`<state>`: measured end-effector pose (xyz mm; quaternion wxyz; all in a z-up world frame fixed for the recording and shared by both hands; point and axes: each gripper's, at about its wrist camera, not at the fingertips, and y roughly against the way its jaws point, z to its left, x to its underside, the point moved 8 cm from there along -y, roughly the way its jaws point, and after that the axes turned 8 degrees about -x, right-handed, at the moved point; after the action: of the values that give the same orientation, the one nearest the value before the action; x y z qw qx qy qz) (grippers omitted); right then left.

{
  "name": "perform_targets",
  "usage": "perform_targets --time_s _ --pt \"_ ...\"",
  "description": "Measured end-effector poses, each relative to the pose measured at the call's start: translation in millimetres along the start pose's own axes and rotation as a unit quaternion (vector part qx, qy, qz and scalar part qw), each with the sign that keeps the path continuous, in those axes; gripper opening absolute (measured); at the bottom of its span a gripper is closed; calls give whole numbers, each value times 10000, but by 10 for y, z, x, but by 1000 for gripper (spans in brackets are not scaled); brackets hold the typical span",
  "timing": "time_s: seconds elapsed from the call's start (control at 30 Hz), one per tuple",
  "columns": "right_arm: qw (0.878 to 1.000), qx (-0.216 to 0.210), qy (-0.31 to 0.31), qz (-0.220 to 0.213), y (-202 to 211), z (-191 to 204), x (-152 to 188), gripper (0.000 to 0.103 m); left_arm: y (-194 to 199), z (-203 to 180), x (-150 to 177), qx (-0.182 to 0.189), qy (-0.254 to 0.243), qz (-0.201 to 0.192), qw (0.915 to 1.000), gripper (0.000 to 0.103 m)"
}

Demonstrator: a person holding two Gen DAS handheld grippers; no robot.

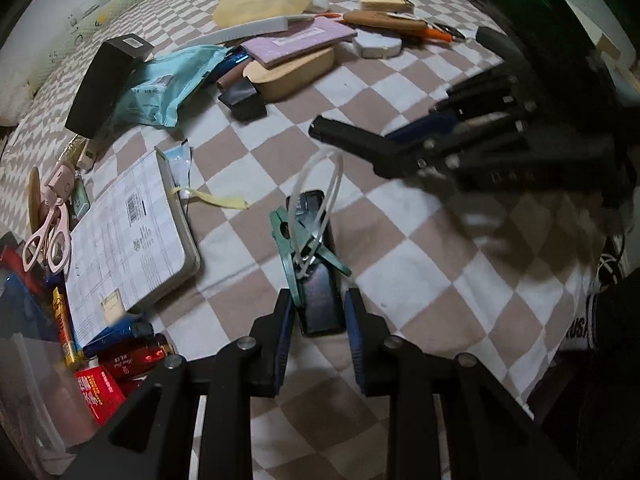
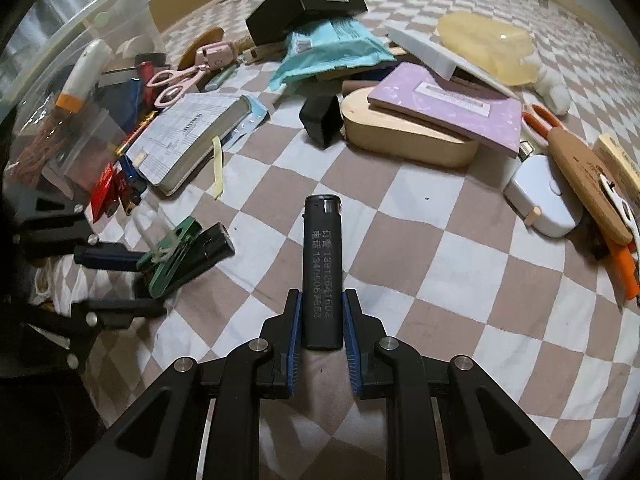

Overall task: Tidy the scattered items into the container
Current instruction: 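Lower the left gripper onto the black lighter with a green clip and close, then lift the black lighter with the left gripper, leaving the green clip behind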

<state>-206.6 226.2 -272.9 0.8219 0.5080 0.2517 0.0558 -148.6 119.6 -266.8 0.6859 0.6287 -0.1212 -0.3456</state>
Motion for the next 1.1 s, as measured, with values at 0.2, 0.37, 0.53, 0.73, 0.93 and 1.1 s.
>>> perform_targets --time_s 0.2,0.37,0.53,0.73,0.93,1.1 --pt "9995 276 -73 163 -41 -8 -58 20 -75 29 5 8 183 24 9998 35" --pt "9987 465 16 231 -70 -14 -77 20 -114 33 2 144 470 153 9987 27" --pt "9981 572 9 249 -38 94 -23 20 -106 -2 -6 247 628 230 9975 24" --pt "9980 597 100 170 -50 186 -28 20 -67 -64 -12 477 739 279 9957 24" --pt "9985 522 -32 190 -30 257 -2 20 56 -171 38 1211 1360 410 9824 24" --pt "9984 378 -320 290 44 323 13 20 202 -220 16 1419 1446 242 9790 24"
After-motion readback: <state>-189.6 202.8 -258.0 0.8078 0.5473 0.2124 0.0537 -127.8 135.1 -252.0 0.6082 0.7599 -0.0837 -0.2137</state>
